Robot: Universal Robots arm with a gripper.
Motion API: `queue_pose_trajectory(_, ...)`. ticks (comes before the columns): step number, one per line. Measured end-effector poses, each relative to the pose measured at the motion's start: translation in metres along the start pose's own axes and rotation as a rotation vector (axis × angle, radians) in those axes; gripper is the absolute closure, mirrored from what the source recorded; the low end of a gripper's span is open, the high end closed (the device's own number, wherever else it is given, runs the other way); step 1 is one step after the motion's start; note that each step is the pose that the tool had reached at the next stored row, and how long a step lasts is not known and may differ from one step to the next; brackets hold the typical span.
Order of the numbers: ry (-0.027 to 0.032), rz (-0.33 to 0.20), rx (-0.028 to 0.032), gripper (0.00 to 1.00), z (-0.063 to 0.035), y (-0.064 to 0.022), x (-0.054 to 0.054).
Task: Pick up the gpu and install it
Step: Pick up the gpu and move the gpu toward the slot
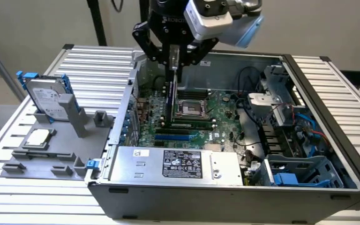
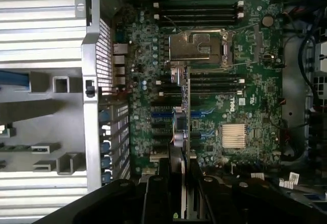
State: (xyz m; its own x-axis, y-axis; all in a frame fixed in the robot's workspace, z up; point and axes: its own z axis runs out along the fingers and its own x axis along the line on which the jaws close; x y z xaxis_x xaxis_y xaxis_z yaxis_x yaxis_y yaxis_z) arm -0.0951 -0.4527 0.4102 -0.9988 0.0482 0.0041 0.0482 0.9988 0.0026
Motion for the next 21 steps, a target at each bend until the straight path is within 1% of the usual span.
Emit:
queue_pose_trajectory(7, -0.0005, 0.000, 0.0091, 0.74, 0.0120, 0.0043, -0.032)
queue_pose_trajectory(10, -0.0006, -0.001, 0.0124, 0.74, 0.0174, 0.0071, -0.042)
queue_pose_trajectory(12, -0.0008, -0.004, 0.0145, 0.74, 0.0210, 0.0089, -0.046)
queue_pose_trajectory(17, -0.0018, -0.020, 0.0200, 0.74, 0.0301, 0.0119, -0.052)
queue_pose_trajectory(19, -0.0019, -0.026, 0.0202, 0.74, 0.0322, 0.0125, -0.055)
queue_pose_trajectory(21, -0.0018, -0.028, 0.0205, 0.74, 0.0322, 0.0128, -0.061)
